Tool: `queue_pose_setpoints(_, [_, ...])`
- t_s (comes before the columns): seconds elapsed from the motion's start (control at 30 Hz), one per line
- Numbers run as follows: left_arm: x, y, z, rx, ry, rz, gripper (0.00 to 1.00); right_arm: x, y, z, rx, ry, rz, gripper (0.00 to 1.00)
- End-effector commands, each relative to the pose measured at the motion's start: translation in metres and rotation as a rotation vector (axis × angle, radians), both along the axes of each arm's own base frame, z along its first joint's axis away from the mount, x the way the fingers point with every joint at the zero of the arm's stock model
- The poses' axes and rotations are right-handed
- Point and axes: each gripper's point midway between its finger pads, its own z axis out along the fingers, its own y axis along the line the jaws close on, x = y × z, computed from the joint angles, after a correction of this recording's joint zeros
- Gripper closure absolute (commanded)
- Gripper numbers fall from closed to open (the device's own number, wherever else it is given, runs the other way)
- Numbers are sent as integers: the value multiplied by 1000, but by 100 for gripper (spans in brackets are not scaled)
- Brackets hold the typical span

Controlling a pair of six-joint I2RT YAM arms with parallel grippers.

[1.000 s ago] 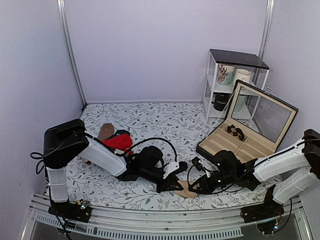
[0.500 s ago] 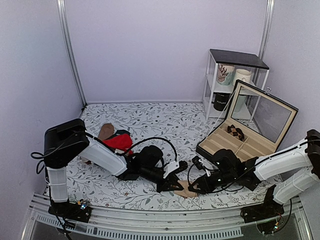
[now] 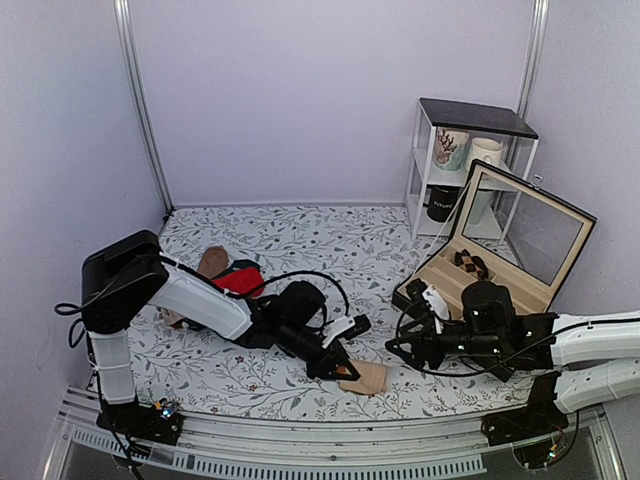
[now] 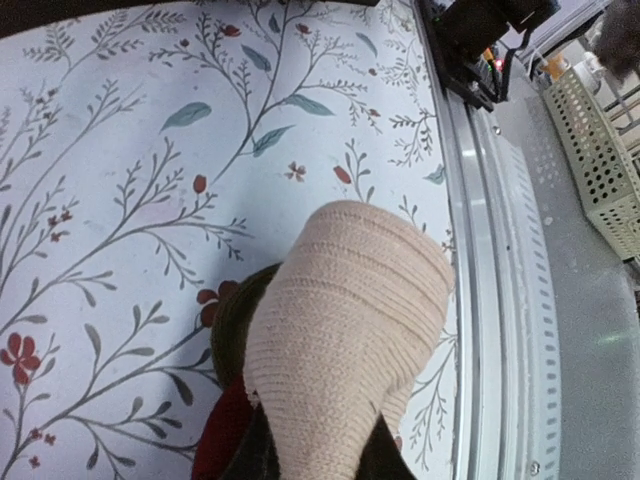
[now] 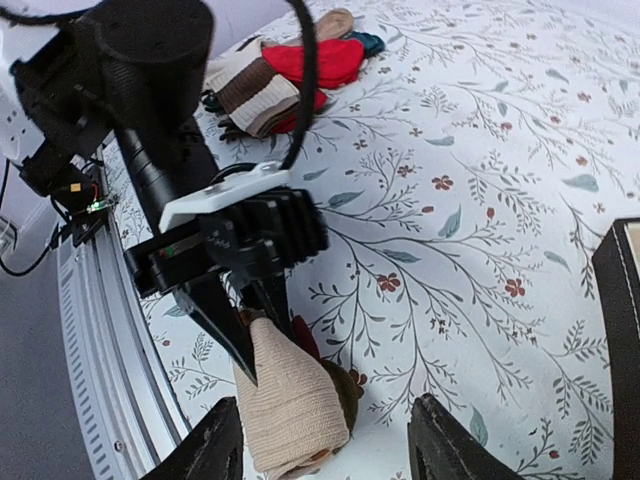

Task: Roll the socks
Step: Pick up a pair of socks from the center of the board.

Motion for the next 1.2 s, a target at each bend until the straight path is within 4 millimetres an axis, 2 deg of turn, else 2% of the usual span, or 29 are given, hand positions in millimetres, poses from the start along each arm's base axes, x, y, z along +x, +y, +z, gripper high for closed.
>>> queue_pose_setpoints(0.0, [-2,38,-20,192,158,68,100,-13,9,8,-13,-158,112,43])
queue_pose_setpoints(0.2, [2,40,-8,214,186,67,100,-29,25,6,-59,-233,238,42])
queue_pose_setpoints(0.4, [-3,39,0,212,224,28,100,-33,42,1,-98,-262,324,40])
queue_pose_setpoints(0.5, [-4,39,2,212,231,24,100,-32,50,-11,-146,-255,336,39])
queue_pose_setpoints(0.63, [3,43,10,203,152,42,100,-11,52,-15,-195,-243,230,39])
queue_pose_setpoints(0.8, [8,44,42,106,157,15,100,-12,55,10,-113,-221,201,33])
queue_pose_setpoints(1.0, [16,37,100,-24,143,2,100,-10,55,39,-73,-181,171,26])
queue_pose_setpoints(1.17, [21,40,123,-47,92,-8,100,-6,50,68,-36,-153,133,22])
